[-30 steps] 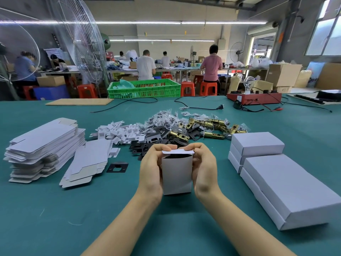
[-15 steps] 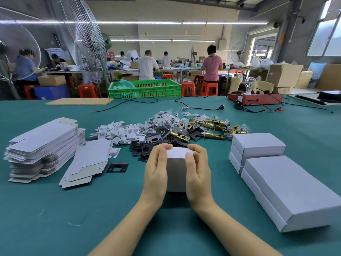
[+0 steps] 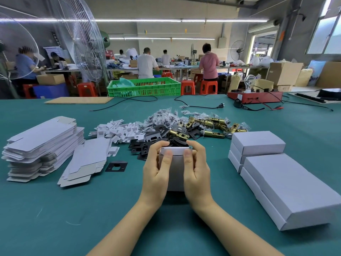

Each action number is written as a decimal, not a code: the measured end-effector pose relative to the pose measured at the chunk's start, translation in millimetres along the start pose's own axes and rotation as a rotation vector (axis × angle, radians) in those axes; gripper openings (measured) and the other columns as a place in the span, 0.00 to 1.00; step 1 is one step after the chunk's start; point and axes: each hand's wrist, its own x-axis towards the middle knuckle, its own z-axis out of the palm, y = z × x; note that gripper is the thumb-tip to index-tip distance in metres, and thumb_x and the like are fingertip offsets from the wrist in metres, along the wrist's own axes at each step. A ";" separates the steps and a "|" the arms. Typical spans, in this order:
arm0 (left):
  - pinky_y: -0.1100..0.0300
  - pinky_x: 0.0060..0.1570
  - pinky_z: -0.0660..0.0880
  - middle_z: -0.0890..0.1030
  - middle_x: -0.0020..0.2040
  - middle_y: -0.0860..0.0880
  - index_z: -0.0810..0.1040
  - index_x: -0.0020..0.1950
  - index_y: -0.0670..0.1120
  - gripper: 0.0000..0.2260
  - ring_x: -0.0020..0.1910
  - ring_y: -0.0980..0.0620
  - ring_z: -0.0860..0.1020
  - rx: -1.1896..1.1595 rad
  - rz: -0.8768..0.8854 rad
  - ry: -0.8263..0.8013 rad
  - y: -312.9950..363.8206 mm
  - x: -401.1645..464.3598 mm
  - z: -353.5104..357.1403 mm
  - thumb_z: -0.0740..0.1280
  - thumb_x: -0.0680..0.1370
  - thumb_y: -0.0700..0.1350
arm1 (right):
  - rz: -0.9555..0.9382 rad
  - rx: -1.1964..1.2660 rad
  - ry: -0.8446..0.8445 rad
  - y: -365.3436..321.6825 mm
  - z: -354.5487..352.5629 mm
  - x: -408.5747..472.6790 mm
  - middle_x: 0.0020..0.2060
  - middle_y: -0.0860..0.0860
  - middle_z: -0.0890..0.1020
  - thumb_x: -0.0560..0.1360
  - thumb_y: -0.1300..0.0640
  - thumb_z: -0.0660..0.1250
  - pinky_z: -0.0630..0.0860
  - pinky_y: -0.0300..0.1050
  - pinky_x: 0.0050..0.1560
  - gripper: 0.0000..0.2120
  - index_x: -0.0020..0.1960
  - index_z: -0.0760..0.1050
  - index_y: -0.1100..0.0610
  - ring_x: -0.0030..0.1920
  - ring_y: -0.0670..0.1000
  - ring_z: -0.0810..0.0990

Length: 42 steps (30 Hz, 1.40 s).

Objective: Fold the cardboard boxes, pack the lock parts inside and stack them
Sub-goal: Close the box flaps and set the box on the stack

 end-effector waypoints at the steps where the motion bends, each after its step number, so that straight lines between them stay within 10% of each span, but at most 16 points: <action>1: 0.71 0.45 0.69 0.76 0.46 0.65 0.72 0.56 0.56 0.07 0.42 0.62 0.74 0.002 0.006 0.003 0.1 0.1 0.5 0.60 0.79 0.48 | -0.018 -0.008 0.004 -0.6 -0.2 0.2 0.49 0.40 0.78 0.79 0.51 0.55 0.70 0.31 0.48 0.10 0.57 0.67 0.38 0.48 0.42 0.77; 42: 0.70 0.45 0.71 0.77 0.43 0.61 0.72 0.48 0.61 0.04 0.42 0.62 0.75 0.010 0.069 -0.094 -8.6 4.9 -3.8 0.59 0.81 0.52 | -0.145 0.020 -0.016 12.7 0.1 0.6 0.41 0.42 0.74 0.80 0.48 0.54 0.67 0.26 0.44 0.05 0.49 0.68 0.41 0.42 0.38 0.74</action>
